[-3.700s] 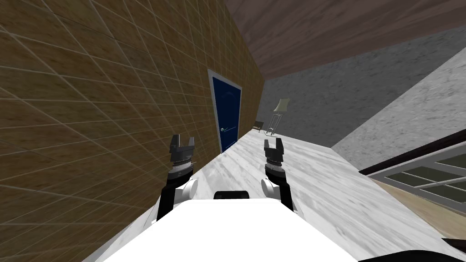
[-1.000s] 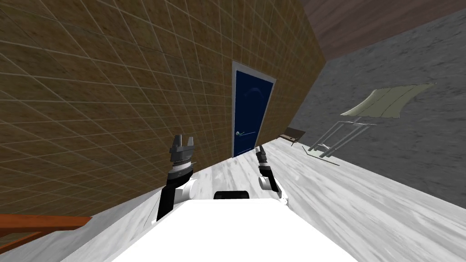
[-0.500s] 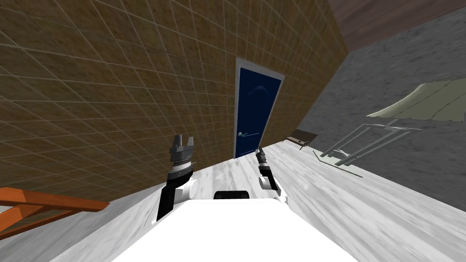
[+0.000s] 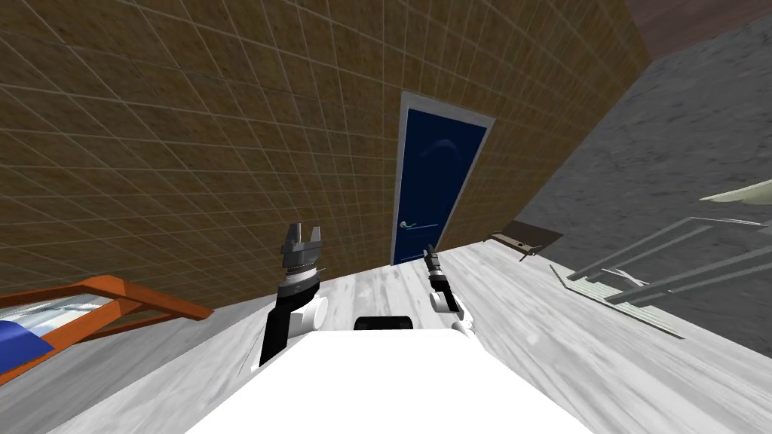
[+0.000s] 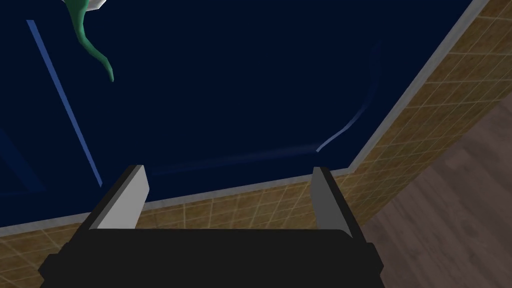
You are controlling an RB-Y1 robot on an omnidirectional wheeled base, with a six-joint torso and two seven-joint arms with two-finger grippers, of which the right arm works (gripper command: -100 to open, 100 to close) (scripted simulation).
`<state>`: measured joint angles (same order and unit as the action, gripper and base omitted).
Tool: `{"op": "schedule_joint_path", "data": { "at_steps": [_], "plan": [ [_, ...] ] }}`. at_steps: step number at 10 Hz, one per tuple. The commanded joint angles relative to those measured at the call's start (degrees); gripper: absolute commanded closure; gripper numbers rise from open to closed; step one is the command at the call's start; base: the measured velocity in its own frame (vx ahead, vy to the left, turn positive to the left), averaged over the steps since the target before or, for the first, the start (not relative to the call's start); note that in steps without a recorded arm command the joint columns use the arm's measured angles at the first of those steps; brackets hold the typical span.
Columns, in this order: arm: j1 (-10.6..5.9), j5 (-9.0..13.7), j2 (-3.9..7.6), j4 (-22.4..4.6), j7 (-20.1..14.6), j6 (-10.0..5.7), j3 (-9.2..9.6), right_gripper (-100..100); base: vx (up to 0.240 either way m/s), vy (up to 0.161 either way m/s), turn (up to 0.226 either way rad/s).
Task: Pull the door open
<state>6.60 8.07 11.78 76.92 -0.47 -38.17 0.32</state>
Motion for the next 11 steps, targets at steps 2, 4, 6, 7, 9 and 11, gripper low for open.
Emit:
{"op": "schedule_joint_path", "data": {
  "at_steps": [2, 4, 6, 7, 9, 11],
  "plan": [
    [-1.4, 0.6, 0.82, -3.4, -0.2, 0.39, -0.16, -100, 0.072, -0.066, 0.15],
    [-2.02, 0.8, 1.15, -4.9, -0.3, 0.35, -0.21, -100, 0.064, -0.054, 0.135],
    [-3.25, 1.3, 1.79, -8.0, -0.5, 0.28, -0.33, -100, 0.054, -0.043, 0.147],
    [-3.25, 1.3, 1.79, -8.0, -0.5, 0.28, -0.33, -100, 0.038, -0.044, 0.07],
    [-4.41, 1.7, 2.39, -11.0, -0.7, 0.21, -0.44, -100, 0.041, -0.054, 0.139],
    [-5.58, 2.1, 2.99, -13.9, -0.9, 0.14, -0.55, -100, 0.066, -0.077, 0.167]
  ]
}}
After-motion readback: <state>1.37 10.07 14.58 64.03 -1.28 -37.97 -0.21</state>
